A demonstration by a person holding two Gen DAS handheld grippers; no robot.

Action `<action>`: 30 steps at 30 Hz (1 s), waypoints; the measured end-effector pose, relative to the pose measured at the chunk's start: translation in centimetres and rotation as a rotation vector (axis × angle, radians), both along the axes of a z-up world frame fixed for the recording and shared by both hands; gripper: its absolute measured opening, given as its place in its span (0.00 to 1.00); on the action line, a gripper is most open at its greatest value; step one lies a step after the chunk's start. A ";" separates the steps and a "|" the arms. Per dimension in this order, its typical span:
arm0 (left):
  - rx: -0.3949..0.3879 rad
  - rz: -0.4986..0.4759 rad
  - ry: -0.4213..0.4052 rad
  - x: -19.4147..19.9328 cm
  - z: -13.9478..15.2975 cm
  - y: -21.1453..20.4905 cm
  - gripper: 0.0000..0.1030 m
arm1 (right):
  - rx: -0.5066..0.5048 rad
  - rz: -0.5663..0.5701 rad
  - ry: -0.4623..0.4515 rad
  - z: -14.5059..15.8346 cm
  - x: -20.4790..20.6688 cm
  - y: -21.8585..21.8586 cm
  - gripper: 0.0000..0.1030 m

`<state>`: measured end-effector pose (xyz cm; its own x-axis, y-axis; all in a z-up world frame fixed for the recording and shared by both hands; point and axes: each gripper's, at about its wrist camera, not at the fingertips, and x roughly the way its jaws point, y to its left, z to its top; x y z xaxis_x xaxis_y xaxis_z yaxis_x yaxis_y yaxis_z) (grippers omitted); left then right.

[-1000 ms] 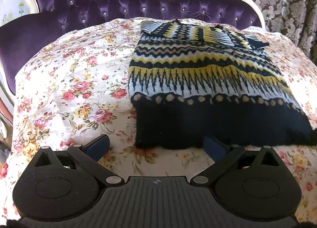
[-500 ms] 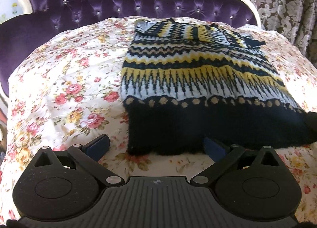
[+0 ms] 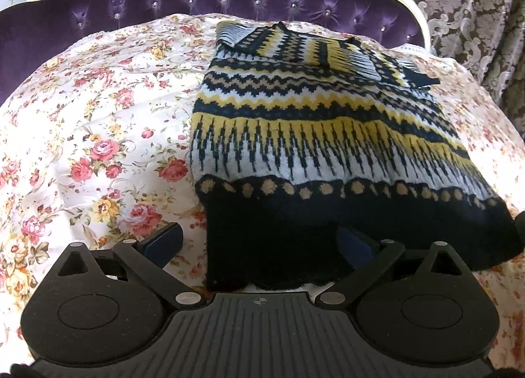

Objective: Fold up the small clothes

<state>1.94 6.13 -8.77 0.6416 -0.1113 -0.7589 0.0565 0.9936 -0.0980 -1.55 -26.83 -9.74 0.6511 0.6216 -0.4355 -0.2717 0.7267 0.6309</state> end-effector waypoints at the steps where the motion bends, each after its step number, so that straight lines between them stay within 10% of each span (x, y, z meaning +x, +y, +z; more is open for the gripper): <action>1: 0.000 -0.002 0.001 0.1 0.0 0.1 0.87 | 0.003 0.001 0.003 -0.1 0.0 0.0 1.00; 9: -0.043 -0.015 0.004 0.9 0.3 1.0 0.38 | 0.007 0.005 0.007 -0.1 0.0 -0.1 0.99; 12: -0.047 -0.014 0.005 0.9 0.4 1.3 0.14 | -0.018 -0.001 0.010 0.0 0.1 0.0 0.84; 17: -0.111 -0.007 -0.027 0.5 0.6 2.0 0.07 | -0.074 -0.017 0.049 -0.2 0.4 -0.3 0.23; 30: -0.277 -0.067 -0.191 1.0 7.7 2.7 0.07 | -0.001 0.003 -0.060 5.5 1.8 -2.5 0.19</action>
<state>2.93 8.82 -1.10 0.7536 -0.3429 -0.5608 0.1639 0.9242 -0.3449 0.25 -29.29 -4.23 0.6739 0.6235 -0.3964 -0.3111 0.7261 0.6131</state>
